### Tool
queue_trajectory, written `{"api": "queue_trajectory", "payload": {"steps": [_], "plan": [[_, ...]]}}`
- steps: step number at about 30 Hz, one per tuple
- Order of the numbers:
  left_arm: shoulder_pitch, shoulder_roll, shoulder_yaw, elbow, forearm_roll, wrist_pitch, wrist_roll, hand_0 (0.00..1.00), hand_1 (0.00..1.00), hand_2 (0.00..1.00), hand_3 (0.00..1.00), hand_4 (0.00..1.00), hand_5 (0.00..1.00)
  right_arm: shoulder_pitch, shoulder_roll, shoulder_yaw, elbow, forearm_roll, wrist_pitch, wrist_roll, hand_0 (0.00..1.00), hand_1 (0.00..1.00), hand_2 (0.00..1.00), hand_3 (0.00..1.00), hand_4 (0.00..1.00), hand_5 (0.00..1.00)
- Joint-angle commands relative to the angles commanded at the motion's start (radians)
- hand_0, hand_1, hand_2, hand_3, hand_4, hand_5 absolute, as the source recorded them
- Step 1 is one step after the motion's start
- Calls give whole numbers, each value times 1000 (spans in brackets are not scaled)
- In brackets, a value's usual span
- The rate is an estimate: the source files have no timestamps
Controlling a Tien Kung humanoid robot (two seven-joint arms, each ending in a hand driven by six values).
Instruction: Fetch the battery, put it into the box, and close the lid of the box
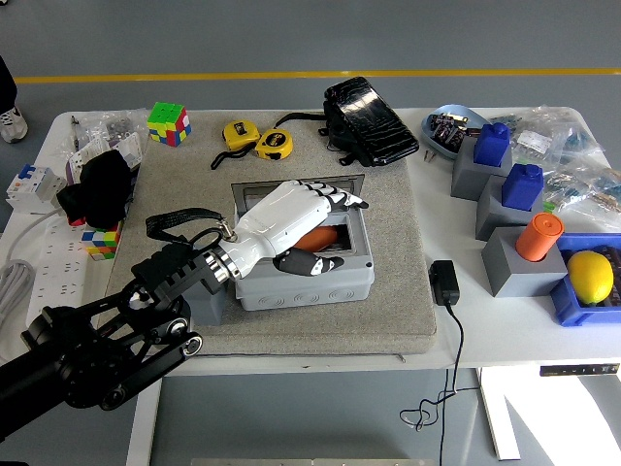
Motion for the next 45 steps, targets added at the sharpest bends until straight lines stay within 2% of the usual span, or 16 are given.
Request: {"api": "queue_trajectory", "payload": {"steps": [7,8,13,14,19,20,25,26,31,32,38,45], "plan": [[33,4,-51,-27,-10,-5,-14,529,762,822,813,874,221,-5,0,2,0,0,0,-1,847,829,788,817,998,998],[41,4,-65,-32,-19,-10,-22,620,813,882,888,913,332,-6,1,3,0,0,0,-1,847,829,787,817,998,998],[73,5,-130,-54,-61,-16,-53,620,813,882,888,913,332,-6,2,5,0,1,0,-1,847,829,787,817,998,998],[79,8,-143,-62,-62,-16,-54,724,877,987,998,919,308,-6,2,8,0,1,0,0,846,828,787,814,998,998],[104,14,-188,-86,-72,-35,-52,724,877,987,998,919,308,-6,3,8,0,4,0,0,846,828,787,814,998,998],[108,14,-196,-89,-74,-40,-51,977,998,998,998,937,349,-6,3,7,0,5,0,0,846,827,786,814,998,998],[121,21,-231,-90,-79,-70,-42,977,998,998,998,937,349,-8,6,13,0,2,0,1,846,827,786,814,998,998],[124,21,-238,-87,-71,-85,-33,998,998,998,998,998,618,-8,7,15,0,1,-1,1,846,827,784,814,998,998],[131,22,-266,-70,-52,-154,7,998,998,998,998,998,618,-6,7,12,0,6,0,2,846,827,784,814,998,998],[131,24,-268,-69,-48,-160,12,998,998,998,998,998,998,-6,7,11,0,6,0,2,848,826,784,814,998,998],[132,44,-276,-67,-19,-191,51,998,998,998,998,998,998,-8,8,24,0,-3,-2,0,846,827,783,814,998,998],[131,62,-278,-77,-19,-198,58,998,998,998,998,998,998,-7,8,18,0,0,-2,2,846,826,784,814,998,998]]}}
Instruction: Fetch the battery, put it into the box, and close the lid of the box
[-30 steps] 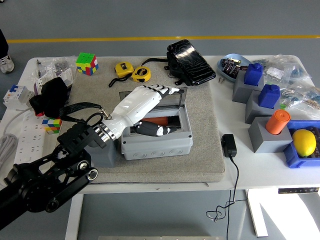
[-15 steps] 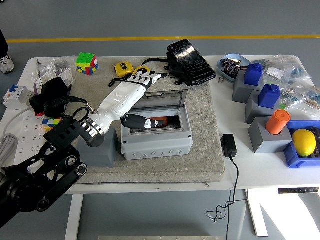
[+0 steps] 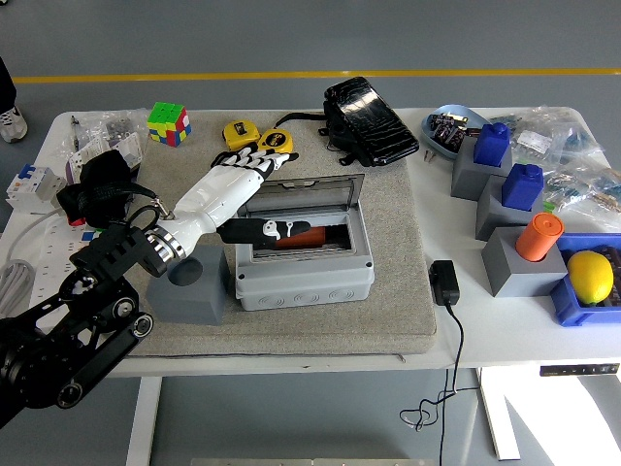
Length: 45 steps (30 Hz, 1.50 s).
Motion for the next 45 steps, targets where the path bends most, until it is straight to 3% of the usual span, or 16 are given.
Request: {"api": "queue_trajectory", "payload": {"steps": [23,45], "plan": [[32,67,32,-103,24,-33,50,998,998,998,998,998,998,-7,-9,5,0,-7,-3,-2,846,826,783,816,998,998],[58,131,44,-143,20,-45,60,998,998,998,998,998,998,-2,-11,8,0,-6,-5,-2,847,827,783,817,998,998]]}}
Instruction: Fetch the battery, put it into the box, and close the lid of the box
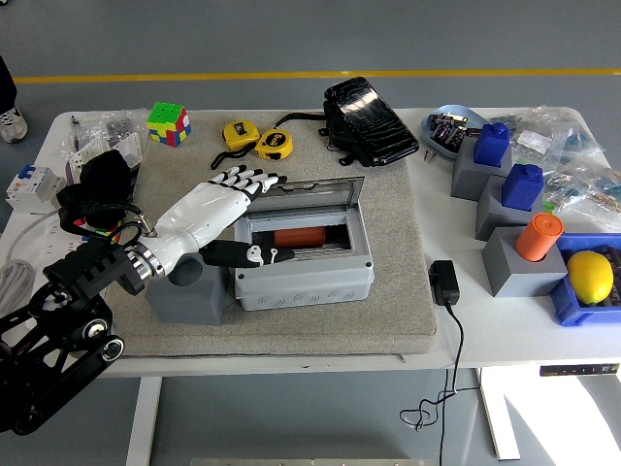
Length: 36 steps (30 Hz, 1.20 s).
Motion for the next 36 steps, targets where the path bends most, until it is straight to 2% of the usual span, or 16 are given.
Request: {"api": "queue_trajectory", "payload": {"steps": [8,17,24,29,32,36], "plan": [[18,28,7,-13,-4,-2,-1,998,998,998,998,998,998,0,-1,3,0,0,-1,-1,847,827,783,816,998,998],[13,57,28,-26,-8,7,-5,998,998,998,998,998,998,3,-1,3,0,1,-2,-1,848,827,783,816,998,998],[6,64,39,-40,-6,11,-2,998,998,998,998,998,998,0,0,2,0,1,-3,-2,848,827,783,816,998,998],[5,78,44,-65,-15,-3,13,998,998,998,998,998,998,2,-2,1,0,1,-4,-2,848,827,783,816,998,998],[12,86,37,-94,-43,-33,34,998,998,998,998,998,998,1,-2,1,0,0,-4,-2,848,826,783,816,998,998],[16,88,31,-106,-64,-40,36,998,998,998,998,998,998,-1,-1,3,0,-3,-4,-3,848,826,783,816,998,998]]}}
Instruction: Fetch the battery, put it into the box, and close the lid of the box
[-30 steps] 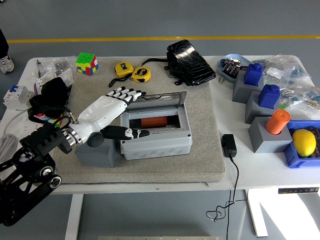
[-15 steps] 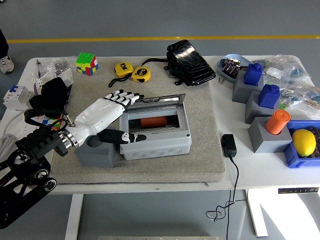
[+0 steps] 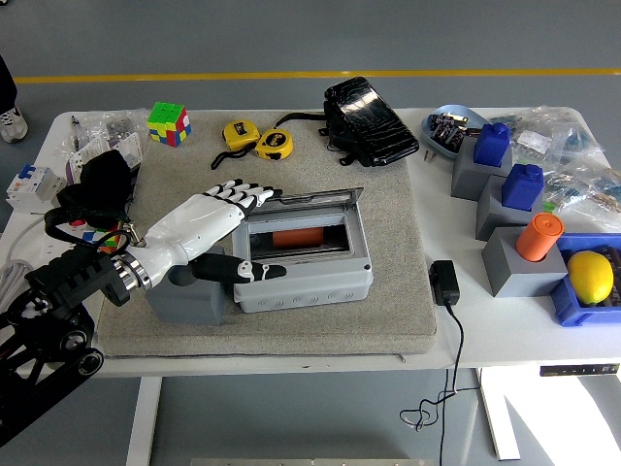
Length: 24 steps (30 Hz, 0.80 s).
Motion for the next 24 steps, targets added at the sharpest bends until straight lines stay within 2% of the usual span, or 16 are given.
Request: {"api": "queue_trajectory", "payload": {"steps": [9,16,24], "plan": [[20,10,-6,-9,-41,-39,5,980,988,970,976,998,998,0,-2,3,0,-2,-1,0,849,826,783,816,998,998],[24,18,4,-18,-41,-37,0,983,989,968,974,998,998,0,-2,1,0,2,-1,1,849,827,783,816,998,998],[26,47,38,-28,-48,-39,-4,989,992,969,973,998,998,1,-3,3,0,2,-1,0,849,826,783,816,998,998]]}}
